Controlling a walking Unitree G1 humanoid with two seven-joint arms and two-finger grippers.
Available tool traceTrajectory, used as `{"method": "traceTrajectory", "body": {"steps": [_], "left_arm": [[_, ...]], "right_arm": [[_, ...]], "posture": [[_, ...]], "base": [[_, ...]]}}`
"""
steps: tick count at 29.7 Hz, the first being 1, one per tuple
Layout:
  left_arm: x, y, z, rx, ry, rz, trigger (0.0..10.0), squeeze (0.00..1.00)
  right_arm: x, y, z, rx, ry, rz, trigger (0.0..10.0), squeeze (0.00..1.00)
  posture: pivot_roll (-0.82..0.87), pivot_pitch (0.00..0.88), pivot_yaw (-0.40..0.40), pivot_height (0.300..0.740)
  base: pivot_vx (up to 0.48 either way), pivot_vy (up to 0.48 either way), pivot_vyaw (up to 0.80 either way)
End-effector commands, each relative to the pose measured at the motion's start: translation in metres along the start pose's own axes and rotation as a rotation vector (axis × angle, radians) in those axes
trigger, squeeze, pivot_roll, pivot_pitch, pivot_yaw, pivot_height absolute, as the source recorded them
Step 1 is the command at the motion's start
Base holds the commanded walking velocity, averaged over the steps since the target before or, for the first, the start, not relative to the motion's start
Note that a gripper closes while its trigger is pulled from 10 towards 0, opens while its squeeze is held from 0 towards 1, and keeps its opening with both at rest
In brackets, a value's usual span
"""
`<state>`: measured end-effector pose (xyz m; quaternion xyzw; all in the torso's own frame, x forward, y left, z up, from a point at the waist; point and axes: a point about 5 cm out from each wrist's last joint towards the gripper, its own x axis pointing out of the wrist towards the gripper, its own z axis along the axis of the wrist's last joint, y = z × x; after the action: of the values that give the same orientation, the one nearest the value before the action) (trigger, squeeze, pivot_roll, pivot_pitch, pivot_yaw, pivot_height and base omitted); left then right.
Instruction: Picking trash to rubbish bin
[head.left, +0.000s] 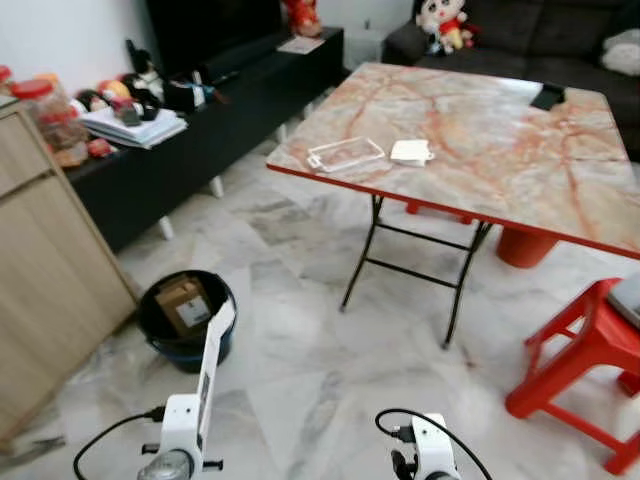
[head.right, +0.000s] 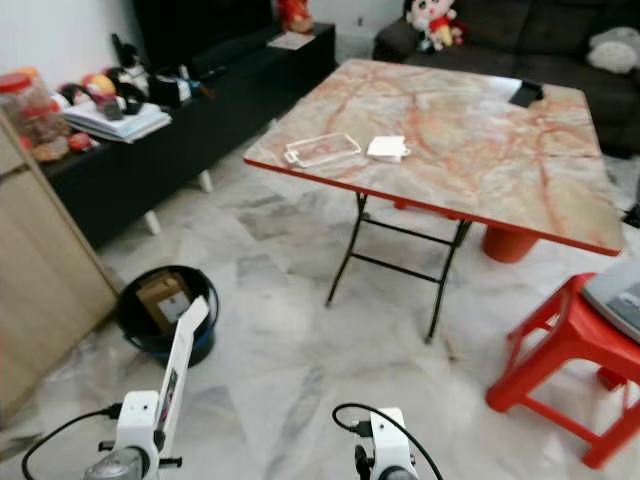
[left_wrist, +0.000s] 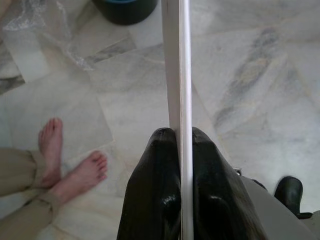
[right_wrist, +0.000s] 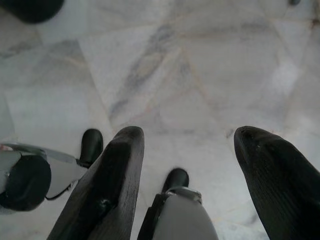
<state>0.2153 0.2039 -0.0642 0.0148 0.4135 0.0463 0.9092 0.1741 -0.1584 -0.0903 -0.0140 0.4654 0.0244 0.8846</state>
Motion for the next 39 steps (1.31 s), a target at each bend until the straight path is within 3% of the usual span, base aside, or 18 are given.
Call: {"method": "traceTrajectory", "body": {"steps": [1, 20, 27, 39], "left_arm": [[0.0000, 0.0017, 0.0002, 0.005, 0.004, 0.004, 10.0, 0.00], [-0.0003, 0.0018, -0.0017, -0.003, 0.009, 0.009, 10.0, 0.00], [-0.0004, 0.0034, -0.0023, -0.001, 0.013, 0.025, 10.0, 0.00], [-0.0007, 0.0057, -0.0031, -0.009, 0.017, 0.045, 10.0, 0.00]], "right_arm": [[0.0004, -0.0020, 0.0024, -0.005, -0.002, -0.006, 10.0, 0.00], [0.0001, -0.0024, 0.0011, -0.010, -0.001, -0.005, 10.0, 0.00], [0.0003, -0.0026, 0.0038, 0.041, -0.021, -0.007, 10.0, 0.00], [0.0004, -0.0035, 0.0044, 0.032, -0.018, -0.014, 10.0, 0.00]], "posture": [[0.01, 0.000, -0.005, 0.740], [0.01, 0.000, -0.013, 0.740], [0.01, 0.000, -0.015, 0.740], [0.01, 0.011, -0.019, 0.740]], "base": [[0.000, 0.000, 0.56], [0.000, 0.000, 0.56], [0.000, 0.000, 0.00], [0.175, 0.000, 0.00]]}}
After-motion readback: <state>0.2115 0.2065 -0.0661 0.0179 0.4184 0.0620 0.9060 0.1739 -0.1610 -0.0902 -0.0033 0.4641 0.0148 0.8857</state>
